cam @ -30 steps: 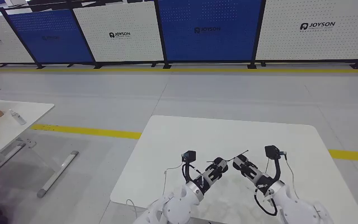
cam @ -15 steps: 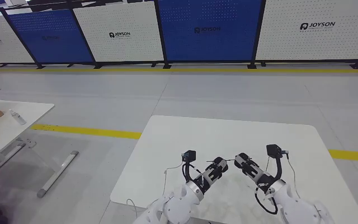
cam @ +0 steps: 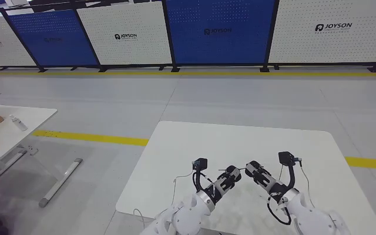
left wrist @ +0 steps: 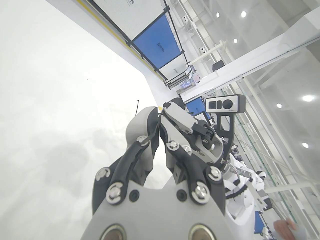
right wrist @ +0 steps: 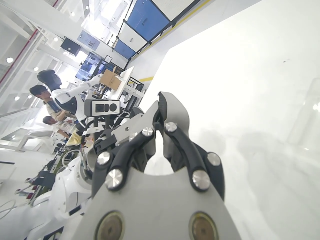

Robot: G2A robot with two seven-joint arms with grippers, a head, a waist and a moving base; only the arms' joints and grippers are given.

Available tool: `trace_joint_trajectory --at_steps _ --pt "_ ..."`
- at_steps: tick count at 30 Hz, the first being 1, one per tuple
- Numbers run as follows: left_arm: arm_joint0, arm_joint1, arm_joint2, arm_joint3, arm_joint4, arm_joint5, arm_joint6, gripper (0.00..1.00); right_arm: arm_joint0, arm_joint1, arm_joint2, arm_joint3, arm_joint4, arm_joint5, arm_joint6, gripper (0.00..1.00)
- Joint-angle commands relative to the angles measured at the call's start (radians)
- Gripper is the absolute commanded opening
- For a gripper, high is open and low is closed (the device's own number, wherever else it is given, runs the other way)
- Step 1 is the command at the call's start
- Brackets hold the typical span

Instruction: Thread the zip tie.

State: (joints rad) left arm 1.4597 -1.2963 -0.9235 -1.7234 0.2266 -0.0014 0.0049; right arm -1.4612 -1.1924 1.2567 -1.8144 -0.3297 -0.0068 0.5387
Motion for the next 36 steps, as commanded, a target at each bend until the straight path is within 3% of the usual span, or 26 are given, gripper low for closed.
trace_joint_trajectory --at_steps 1,11,12,15,30,32,36 --pt "0.001 0.000 0.000 -0.001 0.002 -0.001 0.000 0.00 0.000 0.000 0.000 0.000 0.000 -0.001 0.000 0.00" --pt "0.005 -0.003 0.002 0.005 -0.001 0.005 0.015 0.00 -0.006 0.003 0.004 0.005 0.006 0.002 0.000 0.00" --pt "0.005 -0.003 0.003 0.005 -0.002 0.007 0.016 0.00 -0.006 0.003 0.004 0.006 0.006 0.003 0.001 0.19" --pt "0.004 -0.004 0.004 0.006 -0.005 0.013 0.019 0.00 -0.005 0.004 0.003 0.007 0.005 0.005 0.009 0.21" --pt "0.001 -0.009 0.000 0.003 -0.009 0.045 0.036 0.00 -0.013 0.008 0.004 0.001 -0.006 -0.003 0.005 0.11" --pt "0.001 -0.009 -0.001 0.002 -0.009 0.045 0.036 0.00 -0.012 0.009 0.004 -0.001 -0.005 -0.002 0.007 0.00" --pt "0.002 -0.009 0.000 -0.001 -0.009 0.043 0.027 0.00 -0.010 0.010 0.003 -0.006 -0.006 -0.001 0.011 0.00"
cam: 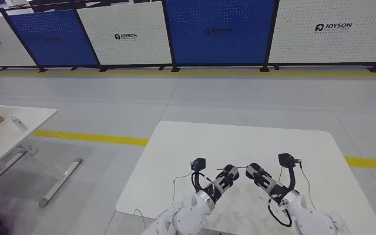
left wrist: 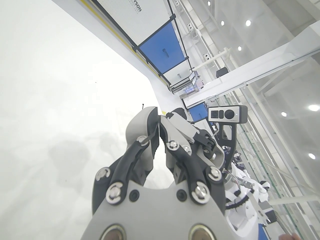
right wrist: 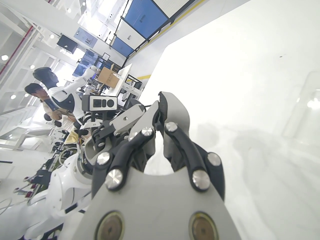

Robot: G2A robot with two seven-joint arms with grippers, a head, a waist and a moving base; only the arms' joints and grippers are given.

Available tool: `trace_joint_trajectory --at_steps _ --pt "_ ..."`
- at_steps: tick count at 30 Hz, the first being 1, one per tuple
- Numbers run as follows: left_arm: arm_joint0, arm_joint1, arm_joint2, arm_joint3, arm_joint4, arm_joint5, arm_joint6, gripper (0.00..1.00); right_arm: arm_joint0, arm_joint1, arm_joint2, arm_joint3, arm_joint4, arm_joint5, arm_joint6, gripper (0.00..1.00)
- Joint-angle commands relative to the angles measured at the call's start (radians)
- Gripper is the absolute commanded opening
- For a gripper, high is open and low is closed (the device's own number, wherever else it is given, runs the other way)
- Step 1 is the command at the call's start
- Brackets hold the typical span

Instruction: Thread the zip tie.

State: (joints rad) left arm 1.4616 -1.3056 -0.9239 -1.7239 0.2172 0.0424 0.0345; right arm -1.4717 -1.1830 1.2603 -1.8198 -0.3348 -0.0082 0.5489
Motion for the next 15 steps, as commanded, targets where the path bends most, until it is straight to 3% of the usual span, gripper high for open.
trace_joint_trajectory --at_steps 1,15 --pt "0.000 0.000 0.001 -0.001 0.000 -0.003 -0.005 0.00 0.001 0.000 0.000 -0.002 -0.002 0.000 0.002 0.00" --pt "0.001 0.001 -0.003 -0.011 0.012 -0.015 -0.030 0.00 0.017 0.003 -0.009 0.001 -0.002 -0.004 0.025 0.00"
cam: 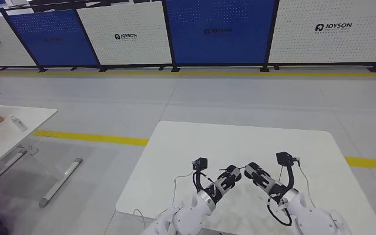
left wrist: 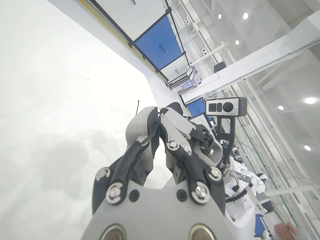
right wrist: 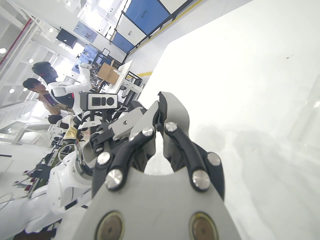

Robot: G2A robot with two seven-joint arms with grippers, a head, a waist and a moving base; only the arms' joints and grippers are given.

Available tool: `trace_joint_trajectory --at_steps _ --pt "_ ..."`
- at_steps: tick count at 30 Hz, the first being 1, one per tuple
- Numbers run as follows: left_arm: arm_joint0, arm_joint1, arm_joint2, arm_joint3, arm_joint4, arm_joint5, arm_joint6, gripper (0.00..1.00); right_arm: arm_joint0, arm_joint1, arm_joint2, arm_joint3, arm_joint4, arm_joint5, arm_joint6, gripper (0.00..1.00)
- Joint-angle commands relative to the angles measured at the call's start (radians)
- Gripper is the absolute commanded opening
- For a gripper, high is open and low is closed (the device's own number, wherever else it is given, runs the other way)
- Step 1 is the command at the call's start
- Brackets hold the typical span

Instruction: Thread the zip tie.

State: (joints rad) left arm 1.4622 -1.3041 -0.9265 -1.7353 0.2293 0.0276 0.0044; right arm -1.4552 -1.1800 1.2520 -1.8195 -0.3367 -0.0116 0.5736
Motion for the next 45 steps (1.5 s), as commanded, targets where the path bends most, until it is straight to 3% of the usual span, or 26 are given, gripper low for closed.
trace_joint_trajectory --at_steps 1,7,12,14,29,35,38,39,45 --pt "0.000 0.000 0.000 0.000 0.001 0.000 0.000 0.00 0.001 0.000 -0.001 0.001 0.001 -0.001 0.000 0.00" --pt "-0.001 -0.001 -0.001 0.002 -0.002 0.001 0.006 0.00 0.002 0.001 -0.001 0.002 -0.001 -0.001 -0.002 0.00" --pt "0.000 -0.003 -0.001 0.003 -0.014 -0.007 0.013 0.16 0.000 0.003 -0.001 0.005 -0.010 0.001 -0.005 0.00" --pt "0.000 -0.004 -0.001 0.003 -0.014 -0.008 0.016 0.18 -0.001 0.003 -0.003 0.005 -0.015 0.004 -0.009 0.00" --pt "0.010 -0.005 -0.017 0.003 -0.029 -0.017 0.048 0.07 -0.002 0.005 -0.003 0.009 -0.025 0.007 -0.022 0.00" --pt "0.011 -0.006 -0.022 0.004 -0.036 -0.016 0.052 0.22 0.000 0.006 -0.005 0.011 -0.026 0.004 -0.020 0.00" --pt "0.010 -0.007 -0.025 0.006 -0.039 -0.014 0.053 0.13 0.001 0.006 -0.006 0.011 -0.027 0.003 -0.021 0.00" --pt "0.010 -0.007 -0.025 0.007 -0.040 -0.013 0.053 0.00 0.001 0.006 -0.006 0.011 -0.027 0.003 -0.021 0.00" --pt "0.007 -0.008 -0.022 0.011 -0.036 -0.009 0.047 0.00 0.000 0.007 -0.005 0.009 -0.022 0.003 -0.027 0.00"
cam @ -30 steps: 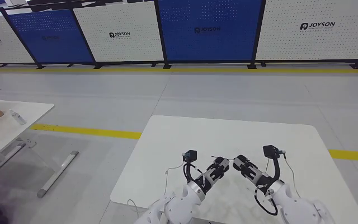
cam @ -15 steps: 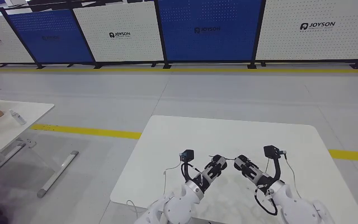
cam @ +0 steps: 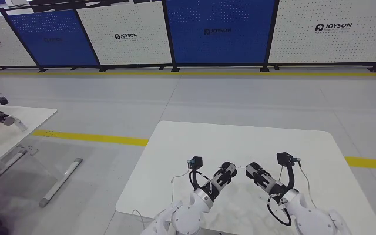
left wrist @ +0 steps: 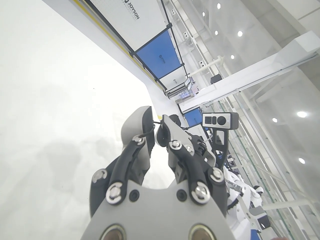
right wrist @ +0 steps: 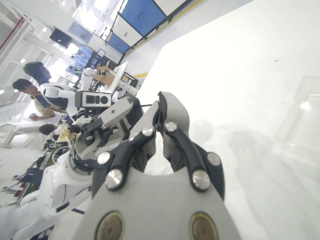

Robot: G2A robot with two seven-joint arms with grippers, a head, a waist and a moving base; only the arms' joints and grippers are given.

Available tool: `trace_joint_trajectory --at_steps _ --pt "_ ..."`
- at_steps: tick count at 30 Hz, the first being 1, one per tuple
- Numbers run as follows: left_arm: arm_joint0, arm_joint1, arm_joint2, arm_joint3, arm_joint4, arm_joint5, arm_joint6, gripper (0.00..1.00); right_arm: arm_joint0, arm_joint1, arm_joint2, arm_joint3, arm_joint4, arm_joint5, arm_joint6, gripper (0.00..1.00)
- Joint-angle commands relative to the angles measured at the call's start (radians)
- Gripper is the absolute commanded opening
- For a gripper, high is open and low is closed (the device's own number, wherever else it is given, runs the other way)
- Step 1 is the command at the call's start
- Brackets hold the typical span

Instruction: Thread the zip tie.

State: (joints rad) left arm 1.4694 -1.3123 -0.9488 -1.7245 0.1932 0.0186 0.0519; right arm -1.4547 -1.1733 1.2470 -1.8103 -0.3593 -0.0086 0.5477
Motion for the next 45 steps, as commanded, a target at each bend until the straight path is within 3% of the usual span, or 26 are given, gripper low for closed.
trace_joint_trajectory --at_steps 1,20,22,24,27,28,29,30,31,32,34,35,36,38,42,44,45 --pt "-0.001 0.000 0.001 0.000 0.001 0.000 -0.001 0.00 0.000 0.000 0.001 0.000 0.002 0.000 -0.001 0.00" --pt "0.003 0.000 0.005 -0.005 0.021 -0.012 -0.020 0.00 0.018 0.001 -0.002 0.021 0.063 -0.011 0.042 0.00" --pt "0.004 -0.001 0.005 -0.005 0.021 -0.008 -0.018 0.00 0.020 0.002 0.000 0.024 0.064 -0.012 0.046 0.29" --pt "0.003 -0.001 0.005 -0.005 0.021 -0.004 -0.016 0.00 0.021 0.002 0.000 0.024 0.062 -0.011 0.046 0.35" --pt "0.001 -0.002 0.008 -0.005 0.022 0.000 -0.014 0.00 0.020 0.003 0.001 0.022 0.059 -0.010 0.042 0.25" --pt "0.001 -0.003 0.010 -0.005 0.023 0.001 -0.013 0.00 0.019 0.003 0.001 0.022 0.059 -0.010 0.041 0.12" --pt "0.000 -0.003 0.011 -0.005 0.024 0.003 -0.013 0.00 0.019 0.003 0.001 0.021 0.058 -0.010 0.040 0.09" --pt "-0.001 -0.003 0.012 -0.005 0.025 0.004 -0.013 0.00 0.019 0.004 0.001 0.020 0.057 -0.009 0.039 0.13" --pt "-0.001 -0.004 0.012 -0.005 0.026 0.005 -0.012 0.00 0.019 0.004 0.001 0.020 0.057 -0.009 0.039 0.31" --pt "-0.001 -0.004 0.012 -0.006 0.027 0.008 -0.011 0.00 0.019 0.004 0.001 0.019 0.056 -0.008 0.040 0.41" --pt "-0.002 -0.005 0.011 -0.006 0.023 0.018 -0.003 0.00 0.019 0.005 0.002 0.017 0.055 -0.007 0.041 0.47" --pt "-0.002 -0.006 0.010 -0.006 0.020 0.023 0.002 0.00 0.018 0.005 0.003 0.016 0.055 -0.007 0.040 0.67" --pt "-0.002 -0.007 0.008 -0.006 0.016 0.027 0.010 0.00 0.017 0.006 0.004 0.014 0.052 -0.008 0.041 0.80" --pt "-0.001 -0.008 0.004 -0.008 0.006 0.029 0.030 0.00 0.013 0.007 0.004 0.011 0.044 -0.010 0.044 0.89" --pt "0.008 -0.013 -0.019 -0.012 -0.043 0.013 0.097 0.00 0.005 0.008 0.006 0.016 0.040 -0.005 0.041 0.91" --pt "0.013 -0.014 -0.026 -0.015 -0.061 -0.008 0.118 0.00 0.002 0.009 0.009 0.022 0.044 0.002 0.036 1.00" --pt "0.016 -0.015 -0.028 -0.018 -0.069 -0.018 0.123 0.00 0.000 0.009 0.012 0.025 0.046 0.006 0.034 1.00"
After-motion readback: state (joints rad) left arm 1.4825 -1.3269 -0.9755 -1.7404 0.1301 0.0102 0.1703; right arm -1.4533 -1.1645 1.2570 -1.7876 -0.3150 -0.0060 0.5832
